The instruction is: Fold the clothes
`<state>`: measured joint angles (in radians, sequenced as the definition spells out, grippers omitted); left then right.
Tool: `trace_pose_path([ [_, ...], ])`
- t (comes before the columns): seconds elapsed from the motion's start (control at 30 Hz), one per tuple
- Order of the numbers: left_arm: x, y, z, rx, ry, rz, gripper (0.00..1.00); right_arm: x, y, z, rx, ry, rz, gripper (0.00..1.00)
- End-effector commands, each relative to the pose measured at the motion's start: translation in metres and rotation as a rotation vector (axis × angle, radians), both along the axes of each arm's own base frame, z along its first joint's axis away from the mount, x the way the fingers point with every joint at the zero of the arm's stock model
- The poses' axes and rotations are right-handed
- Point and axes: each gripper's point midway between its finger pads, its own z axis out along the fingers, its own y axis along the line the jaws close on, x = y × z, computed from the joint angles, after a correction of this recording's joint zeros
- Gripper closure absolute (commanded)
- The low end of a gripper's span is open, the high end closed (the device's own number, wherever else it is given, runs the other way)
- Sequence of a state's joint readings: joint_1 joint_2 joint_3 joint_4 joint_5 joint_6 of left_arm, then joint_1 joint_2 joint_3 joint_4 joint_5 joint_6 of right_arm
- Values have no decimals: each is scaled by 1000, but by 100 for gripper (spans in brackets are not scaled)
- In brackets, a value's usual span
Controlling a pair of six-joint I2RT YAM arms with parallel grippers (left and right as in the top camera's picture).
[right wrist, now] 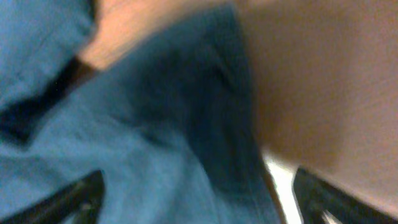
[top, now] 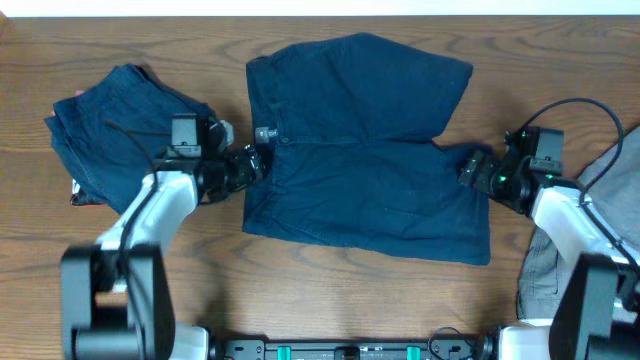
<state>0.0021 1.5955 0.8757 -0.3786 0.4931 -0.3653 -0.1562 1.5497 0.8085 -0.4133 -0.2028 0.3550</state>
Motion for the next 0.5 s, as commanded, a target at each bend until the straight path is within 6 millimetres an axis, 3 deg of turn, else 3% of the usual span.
trace_pose_path([
  [0.0,-19,4,25,-6,11,15,7,-1,-21,46,-83,-34,-52,1],
  [0.2,-81,24,9,68,328,234,4,-59,-7,57,-16,128,-84,1],
  [0.33,-90,24,-11,39,375,338,5,-98,-2,50,72,309,-336,1],
  [0.47,-91,22,-29,14,358,389,13,-116,6,40,134,397,-465,1],
])
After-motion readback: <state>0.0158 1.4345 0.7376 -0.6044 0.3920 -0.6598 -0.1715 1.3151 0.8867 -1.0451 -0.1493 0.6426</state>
